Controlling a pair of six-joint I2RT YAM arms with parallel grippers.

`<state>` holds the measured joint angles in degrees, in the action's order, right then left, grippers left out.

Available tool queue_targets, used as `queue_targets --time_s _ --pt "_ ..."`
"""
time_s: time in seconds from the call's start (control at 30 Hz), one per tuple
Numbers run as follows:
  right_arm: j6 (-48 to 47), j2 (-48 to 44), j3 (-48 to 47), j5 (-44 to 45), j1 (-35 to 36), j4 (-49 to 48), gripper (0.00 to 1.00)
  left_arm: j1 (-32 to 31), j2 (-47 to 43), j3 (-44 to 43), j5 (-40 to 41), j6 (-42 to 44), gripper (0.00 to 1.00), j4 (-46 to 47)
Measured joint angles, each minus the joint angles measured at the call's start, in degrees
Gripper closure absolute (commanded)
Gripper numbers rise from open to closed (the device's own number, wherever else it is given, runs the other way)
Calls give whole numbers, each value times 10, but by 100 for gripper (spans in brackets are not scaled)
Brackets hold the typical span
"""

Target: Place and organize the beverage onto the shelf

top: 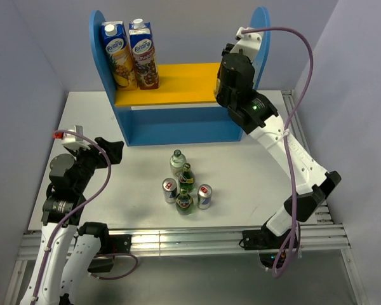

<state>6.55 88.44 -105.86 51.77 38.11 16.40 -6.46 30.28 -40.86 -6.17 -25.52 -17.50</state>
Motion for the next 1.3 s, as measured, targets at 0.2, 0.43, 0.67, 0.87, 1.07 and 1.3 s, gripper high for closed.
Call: queue_targets --time_s 0.2,0.43,0.67,0.87,1.07,1.3 --pt "-50 78 -110 14 0 8 100 0 0 0 0 0 3 0" --pt "-77 169 -182 12 -15 17 100 0 4 0 0 0 3 0" --pt "-62 195 -195 -12 -67 41 100 0 5 0 -1 0 3 0" --pt "-15 195 -198 -54 -118 55 100 0 7 0 -3 0 3 0" --pt "4 195 -198 -69 -136 54 100 0 7 0 -3 0 3 0" --pt "13 203 -197 -80 -136 34 56 0 7 0 -3 4 3 0"
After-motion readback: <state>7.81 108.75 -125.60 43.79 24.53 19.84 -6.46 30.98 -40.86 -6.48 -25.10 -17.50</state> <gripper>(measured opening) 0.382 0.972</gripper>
